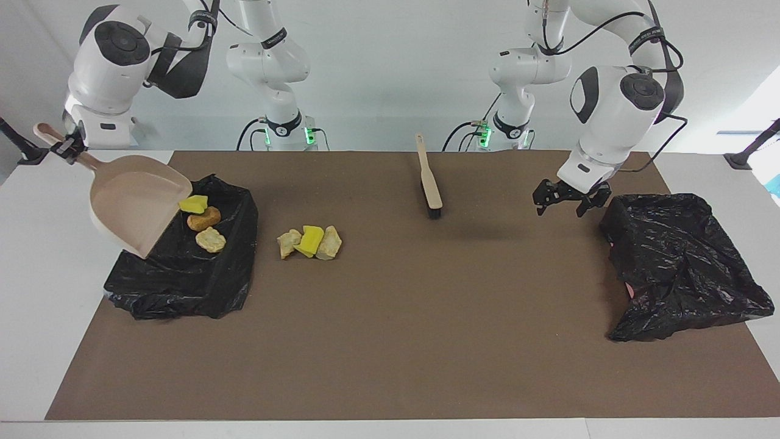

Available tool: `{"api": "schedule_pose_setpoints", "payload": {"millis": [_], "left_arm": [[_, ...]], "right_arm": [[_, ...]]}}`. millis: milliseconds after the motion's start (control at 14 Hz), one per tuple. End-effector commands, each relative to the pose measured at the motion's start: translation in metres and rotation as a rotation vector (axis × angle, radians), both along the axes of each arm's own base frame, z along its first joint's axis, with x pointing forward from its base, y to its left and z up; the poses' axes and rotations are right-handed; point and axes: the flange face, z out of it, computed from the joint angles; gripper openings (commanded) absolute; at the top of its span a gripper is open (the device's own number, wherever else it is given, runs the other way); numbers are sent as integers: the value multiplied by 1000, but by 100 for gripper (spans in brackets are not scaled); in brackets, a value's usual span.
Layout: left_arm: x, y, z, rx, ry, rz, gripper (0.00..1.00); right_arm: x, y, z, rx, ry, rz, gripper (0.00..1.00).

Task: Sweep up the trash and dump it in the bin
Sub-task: 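Tip the dustpan over the bag with the right gripper, then bring the empty dustpan back to the table center with the right gripper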

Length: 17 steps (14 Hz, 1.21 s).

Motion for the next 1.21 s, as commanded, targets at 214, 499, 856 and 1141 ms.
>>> {"api": "schedule_pose_setpoints", "payload": {"millis": [214,499,856,1141], "left_arm": [[9,22,30,10,-23,20,100],[4,46,67,15,6,53,100],[-8,63,109,2,6,84,100],[-18,68,135,4,23,89,100]], "right_arm": [[-12,56,87,8,-87,-38,0],[-21,105,76,241,-230,-264,0],[-12,210,37,389,-352,-554,0],[10,300,-3,496,-423,-762,0]]}}
